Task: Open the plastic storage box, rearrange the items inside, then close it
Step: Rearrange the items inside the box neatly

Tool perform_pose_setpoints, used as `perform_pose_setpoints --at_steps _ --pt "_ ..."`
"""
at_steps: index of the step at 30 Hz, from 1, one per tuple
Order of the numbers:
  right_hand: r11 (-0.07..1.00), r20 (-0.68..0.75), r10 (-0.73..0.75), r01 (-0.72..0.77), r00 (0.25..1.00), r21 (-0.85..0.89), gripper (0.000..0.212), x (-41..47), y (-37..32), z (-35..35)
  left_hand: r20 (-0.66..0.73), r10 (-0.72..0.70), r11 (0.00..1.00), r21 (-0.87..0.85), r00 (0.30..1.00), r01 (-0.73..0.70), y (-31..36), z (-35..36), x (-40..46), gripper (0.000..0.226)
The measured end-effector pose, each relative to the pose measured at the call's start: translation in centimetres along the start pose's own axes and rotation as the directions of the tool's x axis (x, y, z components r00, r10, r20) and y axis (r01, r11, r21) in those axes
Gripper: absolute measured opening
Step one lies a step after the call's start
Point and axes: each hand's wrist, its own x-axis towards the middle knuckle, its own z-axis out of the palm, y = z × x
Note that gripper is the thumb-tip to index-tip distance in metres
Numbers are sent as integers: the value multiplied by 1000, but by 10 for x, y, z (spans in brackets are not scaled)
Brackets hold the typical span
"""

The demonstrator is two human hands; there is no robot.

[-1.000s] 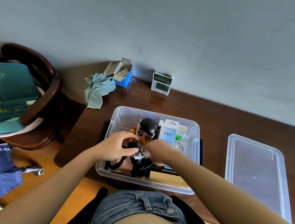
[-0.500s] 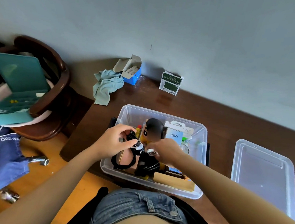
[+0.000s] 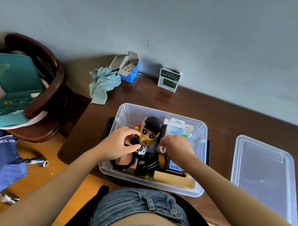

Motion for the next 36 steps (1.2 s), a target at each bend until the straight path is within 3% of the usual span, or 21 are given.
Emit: perform_pose_setpoints --at_steps 6,10,12,14,17,21,24,25,27,30,33,36 --pt "985 74 -38 50 997 -165 36 4 -12 -11 -15 15 998 -55 1000 -16 9 -2 4 41" --pt "972 -25 -82 74 996 -225 33 -3 -19 -15 -35 6 997 -81 999 -8 17 0 1 41" --pt "982 -136 -144 125 980 -141 32 -10 -19 -16 -59 -9 992 -129 998 2 21 2 0 36" --pt "980 -248 -170 191 954 63 36 -17 -19 -17 -72 -30 978 -207 997 14 26 5 1 34" --pt "933 -240 -139 208 961 294 49 -24 -27 -18 -71 -19 958 -288 997 -2 35 8 2 33" --pt "940 -194 -98 154 976 304 45 -25 -30 -20 -78 -8 956 -294 997 -15 46 10 4 31" --pt "940 -261 -23 110 965 322 29 -29 -17 -29 43 -24 951 -308 999 36 44 1 5 42" --pt "935 -267 23 74 963 347 27 -32 -9 -33 116 -32 972 -229 993 58 41 -5 4 52" --pt "939 -241 113 -25 964 343 26 -38 10 -41 228 -71 989 143 971 39 31 -16 3 72" --pt "962 -186 228 -191 956 197 27 -47 33 -49 296 -92 788 605 951 -112 23 -20 3 70" --pt "954 -153 300 -298 941 39 23 -46 37 -46 298 -40 636 744 954 -206 24 -13 10 42" --pt "943 -153 325 -333 933 -24 31 -42 31 -40 307 -23 548 800 951 -245 27 -15 19 27"
